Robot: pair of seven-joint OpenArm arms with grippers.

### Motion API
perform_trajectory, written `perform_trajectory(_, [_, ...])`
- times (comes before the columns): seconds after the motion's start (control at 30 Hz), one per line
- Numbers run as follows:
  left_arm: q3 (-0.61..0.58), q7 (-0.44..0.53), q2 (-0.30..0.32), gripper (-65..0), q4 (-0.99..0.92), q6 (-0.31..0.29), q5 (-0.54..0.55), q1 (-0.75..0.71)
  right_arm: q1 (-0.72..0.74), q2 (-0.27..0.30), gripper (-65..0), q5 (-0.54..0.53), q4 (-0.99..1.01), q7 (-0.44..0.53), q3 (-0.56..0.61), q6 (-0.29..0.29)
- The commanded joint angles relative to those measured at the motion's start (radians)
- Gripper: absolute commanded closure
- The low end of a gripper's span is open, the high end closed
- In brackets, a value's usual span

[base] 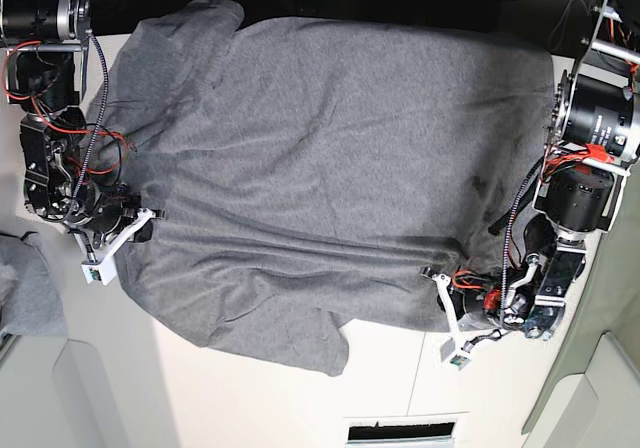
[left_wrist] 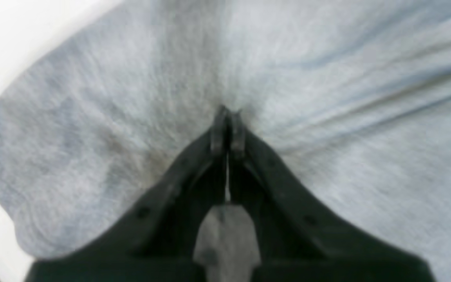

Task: Layout the t-shirt on the table in an organized manner, then fold the t-shirt properly
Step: 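Hold the shirt sides with both grippers and stretch it flat, then release the shirt and lift both grippers clear of it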

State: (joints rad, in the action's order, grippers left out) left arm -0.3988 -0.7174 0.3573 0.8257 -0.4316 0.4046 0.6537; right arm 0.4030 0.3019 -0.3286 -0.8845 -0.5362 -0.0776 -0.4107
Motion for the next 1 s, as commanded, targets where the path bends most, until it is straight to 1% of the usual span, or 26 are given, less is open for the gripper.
perform_trajectory(0.0, [0.005,-0.011,0.040,-1.3,0.063,-0.006,0.047,0.007,0.009,0.023,0.0,-0.041,-0.055,-0.002,-0.016,-0.006])
perform_trajectory(0.1, [0.005,-0.092,0.146,-1.3,0.254,-0.007,0.179,-0.102,-0.088,0.053,0.0,-0.126,-0.198,-0.064,-0.041,-0.024])
perform_trajectory(0.13, [0.006,-0.108,0.183,-1.3,0.319,-0.008,0.206,-0.150,-0.127,0.063,0.0,-0.143,-0.249,-0.076,-0.052,-0.024])
perform_trajectory(0.2, [0.013,-0.111,0.256,-1.3,0.432,-0.011,0.205,-0.251,-0.198,0.075,0.0,-0.163,-0.340,-0.097,-0.069,-0.024])
perform_trajectory(0.27, [0.033,-0.110,0.312,-1.3,0.523,-0.010,0.205,-0.344,-0.255,0.086,0.0,-0.171,-0.409,-0.101,-0.076,-0.024])
perform_trajectory(0.33, [0.069,-0.110,0.348,-1.3,0.596,-0.010,0.205,-0.427,-0.302,0.100,0.0,-0.194,-0.455,-0.102,-0.076,-0.042])
perform_trajectory(0.43, [0.138,-0.110,0.369,-1.3,0.653,-0.011,0.202,-0.545,-0.367,0.117,0.0,-0.246,-0.488,-0.101,-0.076,-0.084])
perform_trajectory(0.5, [0.155,-0.088,0.369,-1.3,0.641,-0.011,0.165,-0.606,-0.397,0.116,0.0,-0.246,-0.486,-0.100,-0.076,-0.102])
perform_trajectory(0.57, [0.155,-0.045,0.365,-1.3,0.604,-0.010,0.108,-0.645,-0.410,0.108,0.0,-0.247,-0.471,-0.096,-0.075,-0.102])
perform_trajectory(0.67, [0.155,0.029,0.333,-1.3,0.509,-0.006,0.008,-0.643,-0.406,0.099,0.0,-0.229,-0.438,-0.062,-0.074,-0.102])
perform_trajectory(0.7, [0.155,0.045,0.315,-1.3,0.470,-0.005,-0.020,-0.622,-0.400,0.099,0.0,-0.216,-0.425,-0.043,-0.074,-0.102])
perform_trajectory(0.8, [0.155,0.048,0.250,-1.3,0.329,-0.007,-0.074,-0.524,-0.366,0.100,0.0,-0.173,-0.356,-0.021,-0.074,-0.102])
perform_trajectory(0.9, [0.155,0.050,0.182,-1.3,0.182,-0.007,-0.099,-0.421,-0.333,0.099,0.0,-0.174,-0.266,-0.016,-0.074,-0.102])
perform_trajectory(0.97, [0.155,0.066,0.144,-1.3,0.091,-0.007,-0.115,-0.351,-0.310,0.099,0.0,-0.176,-0.212,0.010,-0.074,-0.101])
